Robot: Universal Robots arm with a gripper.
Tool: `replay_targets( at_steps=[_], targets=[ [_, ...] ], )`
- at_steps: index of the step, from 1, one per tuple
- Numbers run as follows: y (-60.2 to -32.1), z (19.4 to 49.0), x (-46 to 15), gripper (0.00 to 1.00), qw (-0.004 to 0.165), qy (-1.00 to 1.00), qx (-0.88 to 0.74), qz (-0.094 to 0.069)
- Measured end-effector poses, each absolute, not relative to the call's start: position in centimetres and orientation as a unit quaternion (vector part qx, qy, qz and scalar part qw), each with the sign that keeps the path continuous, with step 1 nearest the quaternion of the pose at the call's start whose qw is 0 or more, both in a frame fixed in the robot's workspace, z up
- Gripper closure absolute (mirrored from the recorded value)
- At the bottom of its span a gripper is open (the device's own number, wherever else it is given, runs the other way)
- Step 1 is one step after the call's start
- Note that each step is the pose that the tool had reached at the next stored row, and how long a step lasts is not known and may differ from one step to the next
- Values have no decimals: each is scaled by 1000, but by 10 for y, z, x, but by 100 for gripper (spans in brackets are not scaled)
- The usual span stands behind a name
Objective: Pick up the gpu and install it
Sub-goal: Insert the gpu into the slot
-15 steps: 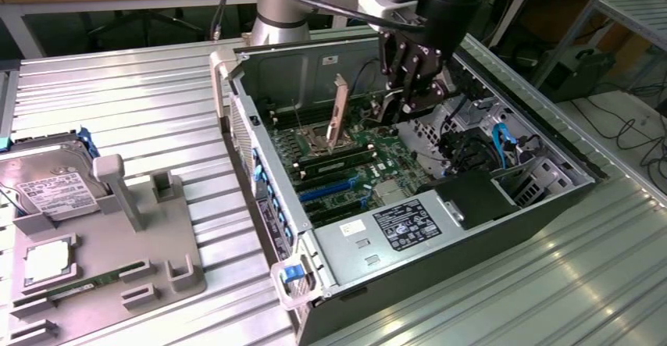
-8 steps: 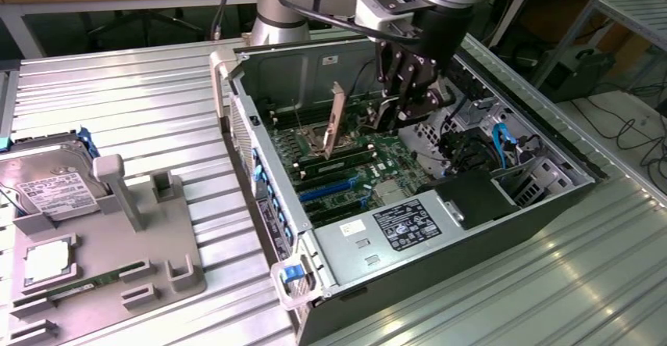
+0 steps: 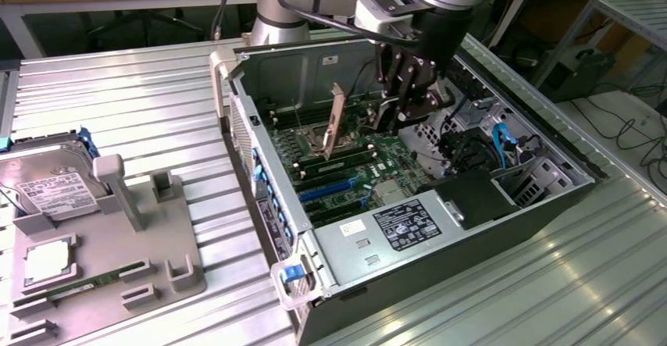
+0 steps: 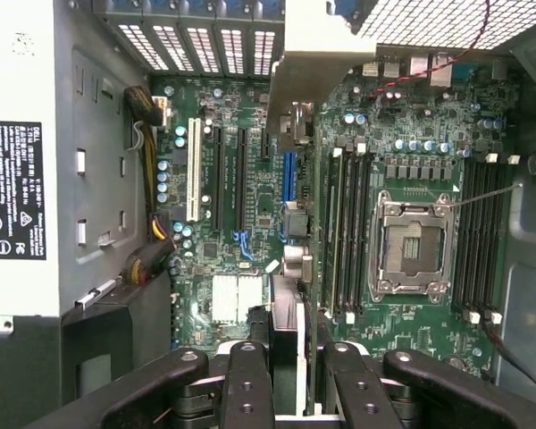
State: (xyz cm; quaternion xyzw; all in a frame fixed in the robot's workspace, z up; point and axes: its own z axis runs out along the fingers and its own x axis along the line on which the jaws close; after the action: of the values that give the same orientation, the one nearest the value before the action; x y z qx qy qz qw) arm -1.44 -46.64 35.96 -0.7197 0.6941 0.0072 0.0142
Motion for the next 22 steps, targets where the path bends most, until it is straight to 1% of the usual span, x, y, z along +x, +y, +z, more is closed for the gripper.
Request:
replay_targets(
  at_steps=[22],
  targets=[
    [-468,353,-17,72,15,703,-711,8]
  ],
)
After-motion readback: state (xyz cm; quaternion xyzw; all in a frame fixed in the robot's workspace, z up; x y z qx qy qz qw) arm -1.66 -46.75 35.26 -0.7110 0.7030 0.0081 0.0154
